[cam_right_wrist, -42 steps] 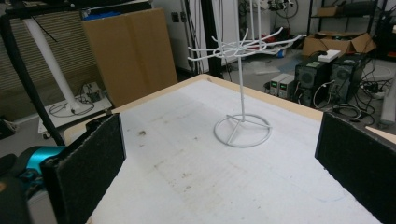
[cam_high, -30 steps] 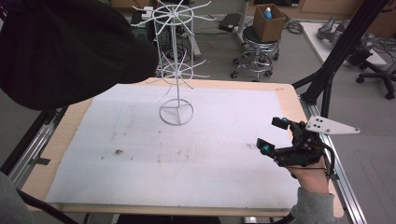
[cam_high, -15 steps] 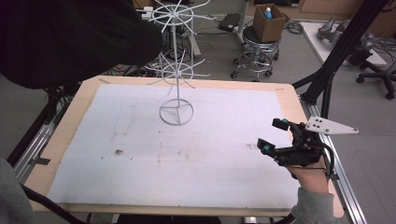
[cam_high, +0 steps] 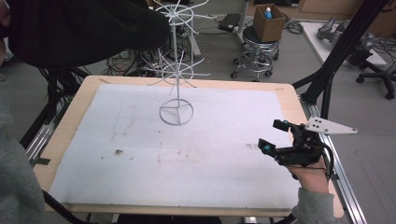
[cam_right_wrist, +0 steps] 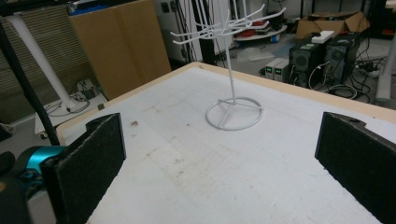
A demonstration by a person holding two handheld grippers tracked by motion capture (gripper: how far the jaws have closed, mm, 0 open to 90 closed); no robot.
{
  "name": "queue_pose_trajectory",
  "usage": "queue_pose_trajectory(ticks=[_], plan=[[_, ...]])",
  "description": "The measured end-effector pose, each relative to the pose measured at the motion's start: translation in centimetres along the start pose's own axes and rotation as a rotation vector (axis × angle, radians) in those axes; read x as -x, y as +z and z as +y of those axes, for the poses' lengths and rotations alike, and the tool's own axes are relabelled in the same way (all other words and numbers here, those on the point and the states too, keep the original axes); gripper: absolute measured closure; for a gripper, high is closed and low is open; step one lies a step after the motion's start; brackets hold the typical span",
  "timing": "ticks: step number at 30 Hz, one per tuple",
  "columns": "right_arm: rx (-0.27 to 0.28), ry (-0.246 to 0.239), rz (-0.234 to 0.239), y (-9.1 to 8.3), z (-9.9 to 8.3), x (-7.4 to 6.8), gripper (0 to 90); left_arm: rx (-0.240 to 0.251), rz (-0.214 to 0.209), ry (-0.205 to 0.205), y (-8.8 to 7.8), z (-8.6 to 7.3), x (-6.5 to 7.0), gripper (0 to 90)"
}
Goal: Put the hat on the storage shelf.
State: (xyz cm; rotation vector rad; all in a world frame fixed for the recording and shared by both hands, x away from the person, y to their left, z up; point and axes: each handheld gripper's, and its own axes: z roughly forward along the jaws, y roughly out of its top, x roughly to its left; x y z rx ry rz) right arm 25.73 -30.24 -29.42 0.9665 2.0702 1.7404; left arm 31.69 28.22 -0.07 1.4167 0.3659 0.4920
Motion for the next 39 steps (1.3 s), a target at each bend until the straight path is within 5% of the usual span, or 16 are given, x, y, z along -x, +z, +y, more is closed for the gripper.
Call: queue_pose_trajectory(ticks=[11,24,32,39], plan=[[-0.015,0.018,-0.012,0.0,-0.4,0.5,0.7,0.038,-0.002,0.015,2.1,-1.3,-1.5,71.1],[-0.014,0.006,-0.016,-0.4,-0.3,0.2,0.7,0.0,0.005,0.018,4.1,-2.6,-2.1,71.0],[-0.017,0.011,-0.019,-0.5,-0.4,0.3,0.7,0.001,0.004,0.015,4.5,-3.6,-2.7,71.0],[-0.021,0.007,-0.017,-0.3,-0.4,0.1,0.7,0.024,0.007,-0.032,3.6,-5.9,-3.2,71.0]])
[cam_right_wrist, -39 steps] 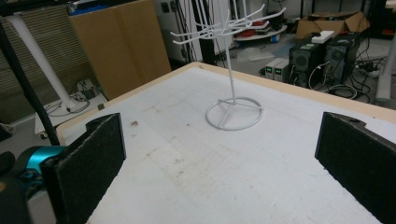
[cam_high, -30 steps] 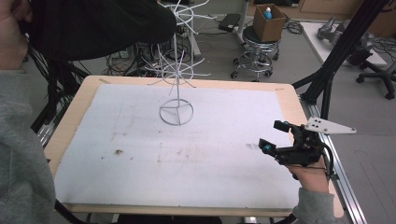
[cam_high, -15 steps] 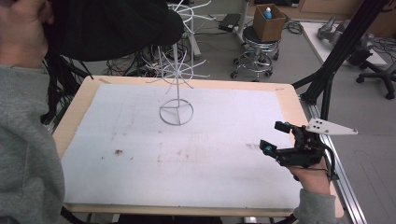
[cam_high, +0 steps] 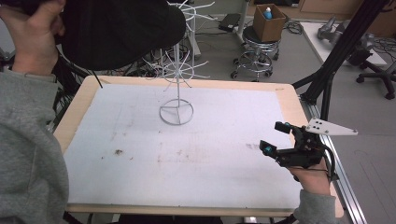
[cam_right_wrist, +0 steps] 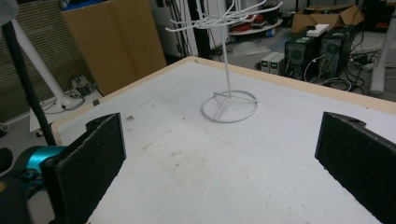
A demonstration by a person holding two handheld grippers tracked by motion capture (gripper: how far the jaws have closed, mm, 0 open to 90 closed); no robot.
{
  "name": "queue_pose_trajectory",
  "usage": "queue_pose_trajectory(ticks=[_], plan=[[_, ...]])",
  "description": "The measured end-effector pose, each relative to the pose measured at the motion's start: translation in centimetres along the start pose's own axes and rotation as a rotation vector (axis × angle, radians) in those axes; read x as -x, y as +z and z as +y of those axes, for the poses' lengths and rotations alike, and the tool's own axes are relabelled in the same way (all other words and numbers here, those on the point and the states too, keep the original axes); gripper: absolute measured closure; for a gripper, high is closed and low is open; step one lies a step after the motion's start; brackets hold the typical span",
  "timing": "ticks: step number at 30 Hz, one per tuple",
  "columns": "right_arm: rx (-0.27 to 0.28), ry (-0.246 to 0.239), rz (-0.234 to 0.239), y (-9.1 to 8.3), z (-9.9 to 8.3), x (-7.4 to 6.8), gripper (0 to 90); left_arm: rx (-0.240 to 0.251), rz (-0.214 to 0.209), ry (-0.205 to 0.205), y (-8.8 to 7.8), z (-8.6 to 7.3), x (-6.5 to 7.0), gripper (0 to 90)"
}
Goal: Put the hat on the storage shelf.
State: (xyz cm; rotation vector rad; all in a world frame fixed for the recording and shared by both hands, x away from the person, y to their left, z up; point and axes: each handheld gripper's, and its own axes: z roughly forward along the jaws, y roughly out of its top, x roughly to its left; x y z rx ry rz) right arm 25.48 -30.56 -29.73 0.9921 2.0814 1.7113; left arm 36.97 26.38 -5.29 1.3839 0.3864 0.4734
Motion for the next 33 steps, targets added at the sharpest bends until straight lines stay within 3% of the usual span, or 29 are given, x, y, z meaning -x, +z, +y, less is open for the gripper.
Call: queue_pose_trajectory(ticks=[2,5,11,14,20,33], plan=[[-0.002,0.001,0.0,0.1,0.0,0.0,0.7,-0.033,0.005,-0.002,-0.2,-0.5,-0.2,70.9],[-0.01,-0.005,0.004,0.4,0.0,-0.2,0.7,-0.036,0.001,-0.003,-0.4,-1.2,-0.3,71.0],[-0.015,-0.008,0.007,0.6,0.1,-0.4,0.7,-0.097,0.009,-0.021,-0.4,-2.5,-0.9,70.9],[-0.015,-0.007,0.006,0.6,0.1,-0.4,0.7,-0.082,0.002,-0.022,-0.3,-3.0,-0.8,70.9],[-0.016,-0.01,0.007,0.6,0.1,-0.4,0.7,-0.107,0.005,-0.033,-0.2,-4.5,-1.0,70.8],[-0.026,-0.016,0.016,1.1,0.2,-0.7,0.7,-0.107,0.009,-0.082,-2.0,-8.0,-1.6,70.7]])
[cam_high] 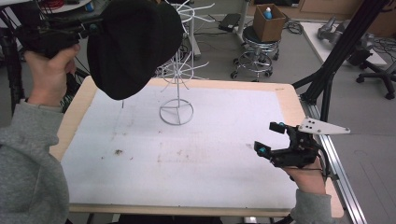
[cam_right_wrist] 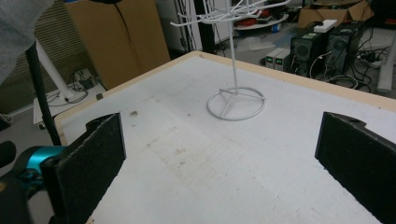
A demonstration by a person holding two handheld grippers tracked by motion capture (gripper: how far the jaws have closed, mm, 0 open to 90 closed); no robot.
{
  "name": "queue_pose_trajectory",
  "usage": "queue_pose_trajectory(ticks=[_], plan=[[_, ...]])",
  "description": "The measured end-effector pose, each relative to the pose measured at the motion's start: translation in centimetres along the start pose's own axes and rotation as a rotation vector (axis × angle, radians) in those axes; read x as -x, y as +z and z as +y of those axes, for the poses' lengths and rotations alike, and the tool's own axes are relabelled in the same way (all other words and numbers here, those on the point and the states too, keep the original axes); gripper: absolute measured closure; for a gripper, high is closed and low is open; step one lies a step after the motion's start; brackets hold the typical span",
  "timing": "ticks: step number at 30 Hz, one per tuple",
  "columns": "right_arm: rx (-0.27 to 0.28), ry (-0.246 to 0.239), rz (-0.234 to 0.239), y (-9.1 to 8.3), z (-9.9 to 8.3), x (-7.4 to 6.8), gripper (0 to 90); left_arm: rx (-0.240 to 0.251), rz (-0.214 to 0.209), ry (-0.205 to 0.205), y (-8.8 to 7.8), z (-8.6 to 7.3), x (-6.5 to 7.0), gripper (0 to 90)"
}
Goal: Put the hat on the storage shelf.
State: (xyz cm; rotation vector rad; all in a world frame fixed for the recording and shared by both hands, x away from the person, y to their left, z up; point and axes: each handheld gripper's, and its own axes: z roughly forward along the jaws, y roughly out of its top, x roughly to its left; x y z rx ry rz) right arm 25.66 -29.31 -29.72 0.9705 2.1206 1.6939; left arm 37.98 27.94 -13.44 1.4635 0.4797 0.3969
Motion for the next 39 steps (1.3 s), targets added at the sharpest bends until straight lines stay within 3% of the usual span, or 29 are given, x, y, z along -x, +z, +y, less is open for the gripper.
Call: queue_pose_trajectory(ticks=[10,39], plan=[[-0.01,-0.008,0.004,0.5,0.0,-0.2,0.7,0.009,-0.014,-0.02,-0.5,-2.1,-0.2,70.5],[-0.03,-0.016,0.011,1.0,0.2,-0.6,0.7,0.021,0.003,-0.043,-1.5,-5.7,-1.0,68.7]])
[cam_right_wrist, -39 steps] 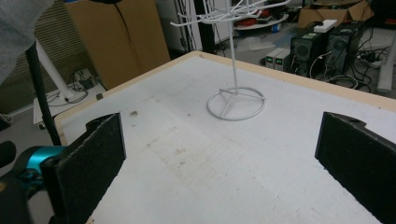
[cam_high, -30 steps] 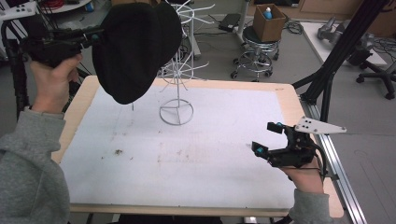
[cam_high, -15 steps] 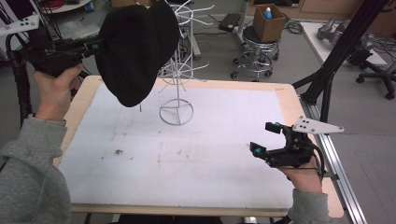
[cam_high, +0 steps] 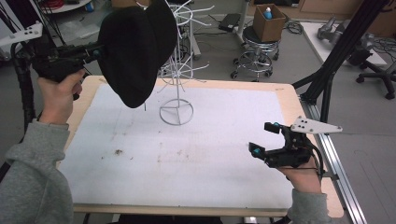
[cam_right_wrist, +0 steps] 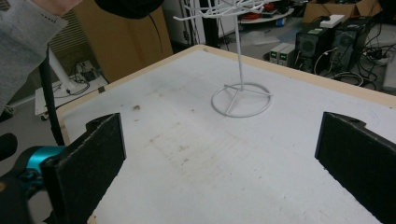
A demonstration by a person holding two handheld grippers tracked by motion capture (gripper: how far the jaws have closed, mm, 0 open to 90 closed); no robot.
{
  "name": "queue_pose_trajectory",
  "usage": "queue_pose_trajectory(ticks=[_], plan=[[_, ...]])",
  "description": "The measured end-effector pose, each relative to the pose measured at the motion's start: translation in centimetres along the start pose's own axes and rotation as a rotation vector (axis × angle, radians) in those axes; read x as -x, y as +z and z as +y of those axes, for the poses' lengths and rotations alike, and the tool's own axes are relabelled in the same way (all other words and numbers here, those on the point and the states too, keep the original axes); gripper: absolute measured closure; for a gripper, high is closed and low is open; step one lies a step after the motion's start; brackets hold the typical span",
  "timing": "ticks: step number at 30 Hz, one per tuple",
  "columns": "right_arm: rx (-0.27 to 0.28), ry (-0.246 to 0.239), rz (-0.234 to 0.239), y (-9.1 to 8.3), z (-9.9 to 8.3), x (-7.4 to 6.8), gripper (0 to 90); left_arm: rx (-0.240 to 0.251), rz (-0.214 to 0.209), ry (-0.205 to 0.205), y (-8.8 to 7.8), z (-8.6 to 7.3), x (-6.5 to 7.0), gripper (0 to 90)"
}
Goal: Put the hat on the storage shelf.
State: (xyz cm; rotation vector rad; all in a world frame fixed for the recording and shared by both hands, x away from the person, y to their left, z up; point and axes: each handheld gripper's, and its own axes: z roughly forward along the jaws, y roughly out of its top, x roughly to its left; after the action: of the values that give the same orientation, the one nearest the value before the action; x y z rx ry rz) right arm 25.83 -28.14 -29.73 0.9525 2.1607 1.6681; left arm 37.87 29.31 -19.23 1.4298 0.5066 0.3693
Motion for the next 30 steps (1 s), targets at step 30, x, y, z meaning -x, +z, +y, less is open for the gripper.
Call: queue_pose_trajectory(ticks=[30], plan=[[-0.013,-0.008,0.006,0.5,0.0,-0.2,0.7,0.007,-0.028,-0.033,-0.5,-1.8,-0.8,57.5]])
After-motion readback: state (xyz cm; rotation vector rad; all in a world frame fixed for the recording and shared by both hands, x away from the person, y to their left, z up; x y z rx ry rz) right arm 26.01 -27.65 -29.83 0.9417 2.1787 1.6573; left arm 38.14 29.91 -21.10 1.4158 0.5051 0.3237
